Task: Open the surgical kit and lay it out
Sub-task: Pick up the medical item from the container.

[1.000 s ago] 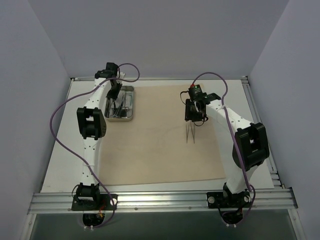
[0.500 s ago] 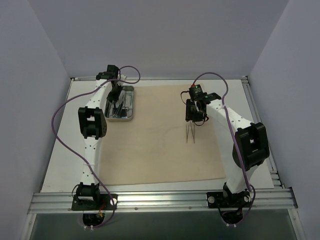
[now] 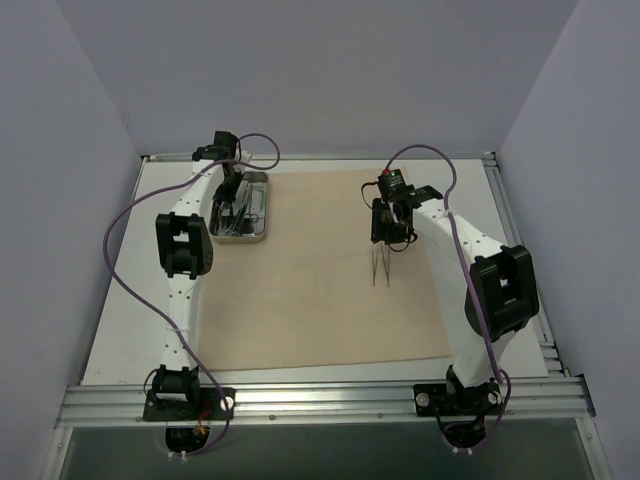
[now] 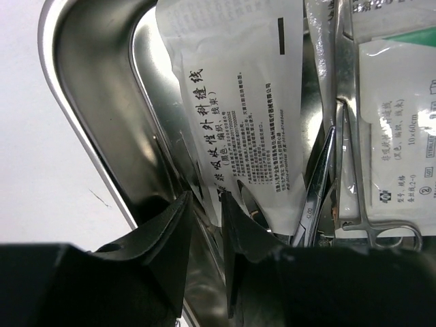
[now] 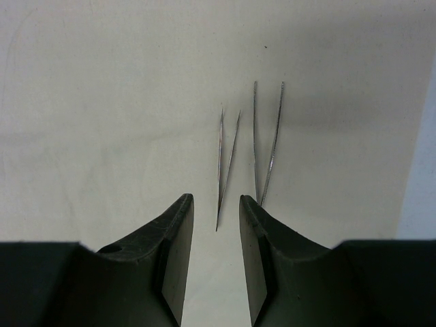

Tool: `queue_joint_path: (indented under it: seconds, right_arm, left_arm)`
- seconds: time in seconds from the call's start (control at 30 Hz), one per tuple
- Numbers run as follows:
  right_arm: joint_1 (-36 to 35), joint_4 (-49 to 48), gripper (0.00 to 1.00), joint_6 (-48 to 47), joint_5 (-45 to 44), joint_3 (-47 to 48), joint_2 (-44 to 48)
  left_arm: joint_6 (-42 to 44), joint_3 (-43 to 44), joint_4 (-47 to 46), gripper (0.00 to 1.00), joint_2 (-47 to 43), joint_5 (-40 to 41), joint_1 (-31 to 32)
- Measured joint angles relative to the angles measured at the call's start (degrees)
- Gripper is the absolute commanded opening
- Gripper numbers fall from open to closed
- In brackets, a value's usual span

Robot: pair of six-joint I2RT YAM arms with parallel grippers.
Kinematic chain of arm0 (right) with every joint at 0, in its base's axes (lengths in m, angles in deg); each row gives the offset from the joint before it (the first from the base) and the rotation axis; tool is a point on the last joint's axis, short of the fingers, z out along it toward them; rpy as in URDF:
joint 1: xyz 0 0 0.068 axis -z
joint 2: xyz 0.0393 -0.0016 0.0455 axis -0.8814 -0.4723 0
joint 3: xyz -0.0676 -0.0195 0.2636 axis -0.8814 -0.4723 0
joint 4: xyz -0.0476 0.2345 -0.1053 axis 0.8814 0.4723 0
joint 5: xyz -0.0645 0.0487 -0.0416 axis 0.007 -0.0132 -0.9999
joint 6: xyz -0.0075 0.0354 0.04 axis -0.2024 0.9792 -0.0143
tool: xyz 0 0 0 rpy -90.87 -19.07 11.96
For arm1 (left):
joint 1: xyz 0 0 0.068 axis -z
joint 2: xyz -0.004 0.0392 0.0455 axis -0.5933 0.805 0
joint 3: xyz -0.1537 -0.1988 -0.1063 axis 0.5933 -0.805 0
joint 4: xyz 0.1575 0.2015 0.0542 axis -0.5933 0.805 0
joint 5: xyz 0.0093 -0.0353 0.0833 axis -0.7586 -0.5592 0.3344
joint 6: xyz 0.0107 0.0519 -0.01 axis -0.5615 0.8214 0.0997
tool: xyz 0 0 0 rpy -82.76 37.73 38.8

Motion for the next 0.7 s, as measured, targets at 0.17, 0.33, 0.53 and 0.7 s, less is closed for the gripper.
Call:
queue_joint_path:
  seconds: [0.17, 0.33, 0.53, 0.7]
  right_arm:
    - [0.0, 0.0, 0.3, 0.0, 0.0, 0.0, 0.0]
    - [0.0, 0.0, 0.3, 0.0, 0.0, 0.0, 0.0]
    - [0.0, 0.0, 0.3, 0.1, 0.0, 0.0, 0.0]
    - [0.0, 0.0, 0.3, 0.1, 0.0, 0.0, 0.0]
  left_arm:
    - [0.3, -0.2, 0.1, 0.29, -0.3, 0.2, 0.0]
    - [0.4, -0.2, 0.2, 0.25, -0.3, 0.0, 0.0]
    - [-0.1, 0.5, 1.6, 0.25, 0.0, -0.7, 0.0]
    - [-0.6, 0.7, 2.1, 0.25, 0.4, -0.9, 0.0]
